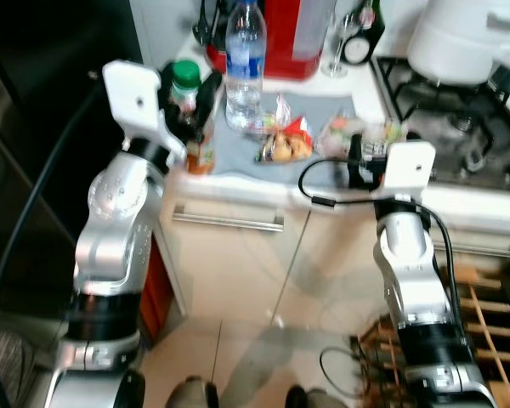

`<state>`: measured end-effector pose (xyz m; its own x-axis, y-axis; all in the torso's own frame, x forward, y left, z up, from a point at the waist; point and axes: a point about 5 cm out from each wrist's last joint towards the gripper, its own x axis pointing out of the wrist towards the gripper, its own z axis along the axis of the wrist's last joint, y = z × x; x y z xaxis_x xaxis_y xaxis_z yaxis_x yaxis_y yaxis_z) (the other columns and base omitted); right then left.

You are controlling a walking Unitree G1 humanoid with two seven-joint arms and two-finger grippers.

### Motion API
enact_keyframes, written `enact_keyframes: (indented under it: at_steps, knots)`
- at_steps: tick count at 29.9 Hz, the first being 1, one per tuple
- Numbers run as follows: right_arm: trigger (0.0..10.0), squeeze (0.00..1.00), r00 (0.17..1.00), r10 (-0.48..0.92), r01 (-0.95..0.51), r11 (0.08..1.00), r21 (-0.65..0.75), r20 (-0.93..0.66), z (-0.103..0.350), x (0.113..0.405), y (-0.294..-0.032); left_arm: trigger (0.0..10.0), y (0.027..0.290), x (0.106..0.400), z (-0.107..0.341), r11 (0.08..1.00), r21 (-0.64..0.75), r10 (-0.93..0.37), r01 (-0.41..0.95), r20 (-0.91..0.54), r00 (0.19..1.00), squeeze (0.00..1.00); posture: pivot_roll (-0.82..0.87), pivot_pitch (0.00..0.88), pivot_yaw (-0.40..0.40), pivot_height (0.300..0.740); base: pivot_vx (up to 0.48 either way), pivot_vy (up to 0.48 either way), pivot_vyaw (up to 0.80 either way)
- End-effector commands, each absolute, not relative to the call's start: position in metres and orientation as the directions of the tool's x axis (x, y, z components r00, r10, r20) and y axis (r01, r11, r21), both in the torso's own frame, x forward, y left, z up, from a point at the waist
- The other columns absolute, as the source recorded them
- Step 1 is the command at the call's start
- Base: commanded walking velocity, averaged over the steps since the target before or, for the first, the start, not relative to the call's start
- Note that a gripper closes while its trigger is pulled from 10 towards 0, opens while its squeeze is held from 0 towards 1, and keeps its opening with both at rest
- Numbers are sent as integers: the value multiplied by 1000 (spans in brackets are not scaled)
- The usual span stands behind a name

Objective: Restocking fridge

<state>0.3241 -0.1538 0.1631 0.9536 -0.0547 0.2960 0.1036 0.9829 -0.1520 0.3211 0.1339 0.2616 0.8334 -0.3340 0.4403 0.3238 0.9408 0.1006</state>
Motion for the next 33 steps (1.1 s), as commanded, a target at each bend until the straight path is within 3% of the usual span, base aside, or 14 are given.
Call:
enact_keyframes:
  at_steps: [1, 16, 21, 33]
  knots:
    - [10000, 0, 958, -74, 117, 983, -142, 278, 159, 321, -156, 10000, 134, 325, 254, 940, 112, -339, 322, 409, 847, 0, 17, 0, -23, 740, -476, 0, 0]
    - [10000, 0, 967, -41, 83, 984, -159, 252, 153, 319, -151, 10000, 129, 330, 242, 932, 128, -363, 340, 381, 850, 0, 4, 0, -13, 740, -461, 0, 0]
    - [10000, 0, 974, -16, 51, 987, -149, 227, 146, 315, -145, 10000, 133, 330, 221, 931, 127, -364, 341, 313, 877, 0, 0, 0, 0, 740, 0, 0, 0]
    - [10000, 0, 990, 18, 3, 989, -147, 138, 123, 304, -143, 10000, 148, 329, 168, 949, 95, -312, 301, 153, 937, 0, -23, 0, 14, 740, 0, -479, 0]
